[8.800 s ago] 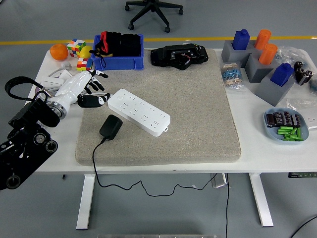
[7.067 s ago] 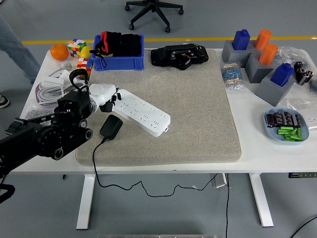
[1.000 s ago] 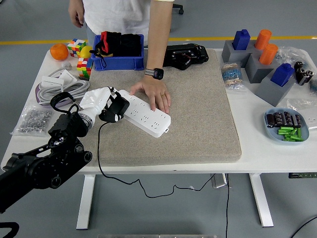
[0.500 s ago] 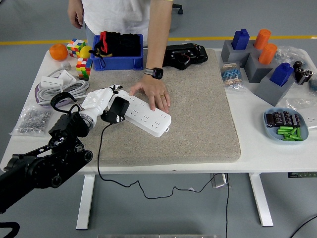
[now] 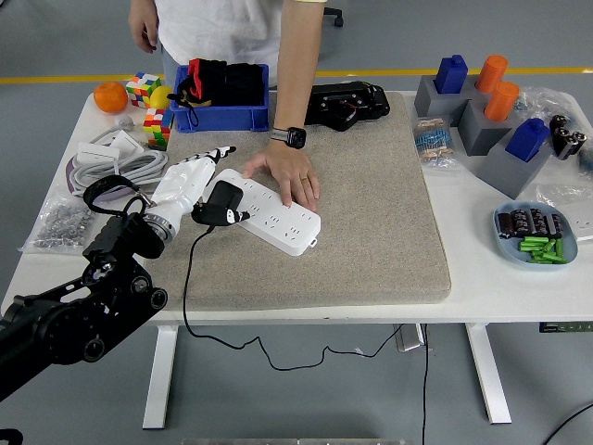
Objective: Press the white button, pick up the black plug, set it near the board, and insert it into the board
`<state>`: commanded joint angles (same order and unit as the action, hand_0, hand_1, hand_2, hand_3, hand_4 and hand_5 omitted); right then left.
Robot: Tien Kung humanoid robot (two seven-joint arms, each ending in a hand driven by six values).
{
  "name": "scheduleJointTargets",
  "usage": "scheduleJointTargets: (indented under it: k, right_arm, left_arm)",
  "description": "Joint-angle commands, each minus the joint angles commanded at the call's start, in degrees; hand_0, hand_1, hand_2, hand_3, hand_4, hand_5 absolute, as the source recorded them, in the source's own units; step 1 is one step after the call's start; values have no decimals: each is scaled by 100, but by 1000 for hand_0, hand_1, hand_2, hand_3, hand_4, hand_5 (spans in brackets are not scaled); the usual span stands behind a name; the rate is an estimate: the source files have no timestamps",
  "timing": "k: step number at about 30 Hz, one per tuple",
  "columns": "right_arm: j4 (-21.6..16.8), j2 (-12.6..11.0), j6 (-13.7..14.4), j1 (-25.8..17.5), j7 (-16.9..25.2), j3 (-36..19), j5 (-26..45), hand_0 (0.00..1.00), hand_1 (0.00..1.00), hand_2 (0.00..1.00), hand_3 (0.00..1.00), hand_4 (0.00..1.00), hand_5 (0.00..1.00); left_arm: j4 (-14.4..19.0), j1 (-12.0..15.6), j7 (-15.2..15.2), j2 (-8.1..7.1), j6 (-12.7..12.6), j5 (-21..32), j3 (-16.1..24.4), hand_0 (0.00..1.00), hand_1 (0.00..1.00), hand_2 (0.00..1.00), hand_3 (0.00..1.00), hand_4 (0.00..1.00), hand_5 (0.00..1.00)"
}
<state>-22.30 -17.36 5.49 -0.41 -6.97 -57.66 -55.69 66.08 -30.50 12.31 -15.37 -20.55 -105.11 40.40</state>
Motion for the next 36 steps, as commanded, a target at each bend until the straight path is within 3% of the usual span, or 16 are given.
scheduleJointTargets:
  k: [2,3,7,11,24,36]
  right_arm:
    - [1,3,1,-8,0,-15,-5,559,483,499,503,640,384]
    - [2,4,1,-12,0,-19,-7,559,482,498,504,640,384]
    - [7,-1,4,-27,-1,-36,-15,559,482,498,504,640,384]
    - [2,-1,5,-18,0,-38,-15,558,483,499,503,640,384]
    - [9,-3,6,-1,2,6,6,558,483,498,503,640,384]
    - [3,-13,3,23,2,95,26,557,481,497,503,639,384]
  left_arm:
    - [234,141,-28,-118,-21,-31,-2,913,961,950,940,998,439]
    - [326,199,-36,-165,-27,-42,-4,917,961,901,879,987,479]
    - [629,413,10,-338,4,-118,-34,917,961,901,879,987,479]
    - [608,462,85,-376,76,-123,-85,912,957,883,843,949,493]
    - [129,180,108,-191,161,19,-335,890,936,848,807,911,488]
    - [-478,-215,84,124,225,193,-580,863,917,831,795,877,479]
